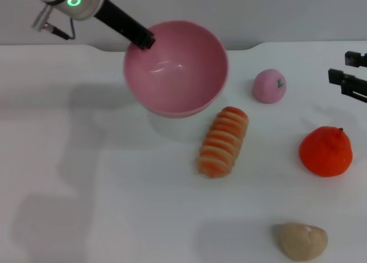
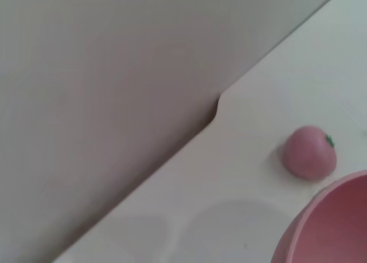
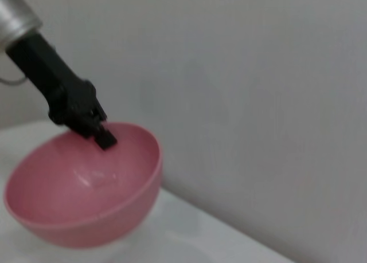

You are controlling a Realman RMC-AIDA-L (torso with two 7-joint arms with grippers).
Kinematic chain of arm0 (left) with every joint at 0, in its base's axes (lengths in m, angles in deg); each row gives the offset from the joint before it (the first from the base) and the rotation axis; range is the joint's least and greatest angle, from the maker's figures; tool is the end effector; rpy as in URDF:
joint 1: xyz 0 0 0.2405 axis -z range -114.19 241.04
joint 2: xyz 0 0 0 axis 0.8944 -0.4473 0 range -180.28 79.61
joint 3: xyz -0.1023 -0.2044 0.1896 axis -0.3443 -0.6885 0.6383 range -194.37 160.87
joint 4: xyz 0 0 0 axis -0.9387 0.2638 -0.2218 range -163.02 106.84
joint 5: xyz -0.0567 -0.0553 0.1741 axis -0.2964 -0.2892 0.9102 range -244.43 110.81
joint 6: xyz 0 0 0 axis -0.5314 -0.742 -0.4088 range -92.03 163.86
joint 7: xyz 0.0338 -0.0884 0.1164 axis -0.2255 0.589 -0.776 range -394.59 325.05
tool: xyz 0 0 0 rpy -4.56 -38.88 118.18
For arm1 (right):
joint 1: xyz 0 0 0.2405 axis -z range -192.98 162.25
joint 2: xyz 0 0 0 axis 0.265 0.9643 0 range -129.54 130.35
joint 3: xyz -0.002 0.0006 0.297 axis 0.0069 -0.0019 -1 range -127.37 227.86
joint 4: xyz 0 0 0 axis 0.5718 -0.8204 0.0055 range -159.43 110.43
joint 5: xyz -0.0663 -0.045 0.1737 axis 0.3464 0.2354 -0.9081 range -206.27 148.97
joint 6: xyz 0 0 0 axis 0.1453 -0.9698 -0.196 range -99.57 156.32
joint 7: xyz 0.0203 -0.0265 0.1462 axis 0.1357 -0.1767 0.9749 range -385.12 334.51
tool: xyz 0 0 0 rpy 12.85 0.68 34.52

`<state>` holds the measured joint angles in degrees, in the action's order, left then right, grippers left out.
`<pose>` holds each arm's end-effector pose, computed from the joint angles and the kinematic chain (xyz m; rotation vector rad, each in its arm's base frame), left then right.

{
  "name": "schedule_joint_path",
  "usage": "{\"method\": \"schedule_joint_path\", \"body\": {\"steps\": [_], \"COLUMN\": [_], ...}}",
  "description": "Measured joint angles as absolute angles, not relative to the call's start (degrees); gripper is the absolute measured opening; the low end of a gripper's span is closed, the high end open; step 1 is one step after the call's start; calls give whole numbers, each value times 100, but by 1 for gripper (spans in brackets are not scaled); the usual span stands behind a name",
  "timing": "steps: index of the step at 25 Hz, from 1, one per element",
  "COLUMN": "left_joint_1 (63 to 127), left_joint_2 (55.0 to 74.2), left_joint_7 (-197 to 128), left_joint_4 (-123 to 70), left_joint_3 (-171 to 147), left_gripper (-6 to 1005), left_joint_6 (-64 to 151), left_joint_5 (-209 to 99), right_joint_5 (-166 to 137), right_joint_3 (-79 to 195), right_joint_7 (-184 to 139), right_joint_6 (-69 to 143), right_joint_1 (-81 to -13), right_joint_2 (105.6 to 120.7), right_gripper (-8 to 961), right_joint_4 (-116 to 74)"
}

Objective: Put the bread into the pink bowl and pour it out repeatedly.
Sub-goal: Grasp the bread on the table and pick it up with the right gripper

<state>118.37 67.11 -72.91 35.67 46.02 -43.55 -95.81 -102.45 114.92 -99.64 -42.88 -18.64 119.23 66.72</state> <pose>-0.1315 0.4600 0.0058 -2.5072 -0.7365 0.1979 0.2643 0.2912 0.0627 -2.3621 0.4931 0.3895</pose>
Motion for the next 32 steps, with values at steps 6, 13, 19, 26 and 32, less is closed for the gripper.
{"method": "schedule_joint_path", "body": {"steps": [6,13,19,26,32], "left_joint_1": [11679,11451,11252,11054,10930], "left_joint_2": [6704,6719,6741,6735,6738], "left_joint_7": [-7302,-7408,-7498,-7547,-7622], "left_joint_4": [3575,3608,3625,3625,3622], "left_joint_3": [4517,4541,4554,4561,4558], "left_gripper": [77,77,77,78,78], "left_joint_6": [-4597,-4775,-4783,-4786,-4791], "left_joint_5": [-9380,-9431,-9503,-9702,-9747], "right_joint_5": [-8654,-7302,-6746,-6414,-6225], "right_joint_3": [11910,12272,12584,12757,13056], "right_joint_7": [-8780,-7896,-7589,-7644,-7629], "right_joint_6": [-4648,-5736,-5953,-5847,-5529], "right_joint_1": [-2083,-3331,-4325,-5317,-5957], "right_joint_2": [11915,11920,11907,11916,11916], "right_gripper": [454,453,466,597,650], "right_joint_4": [7827,7642,6579,5133,4390]}}
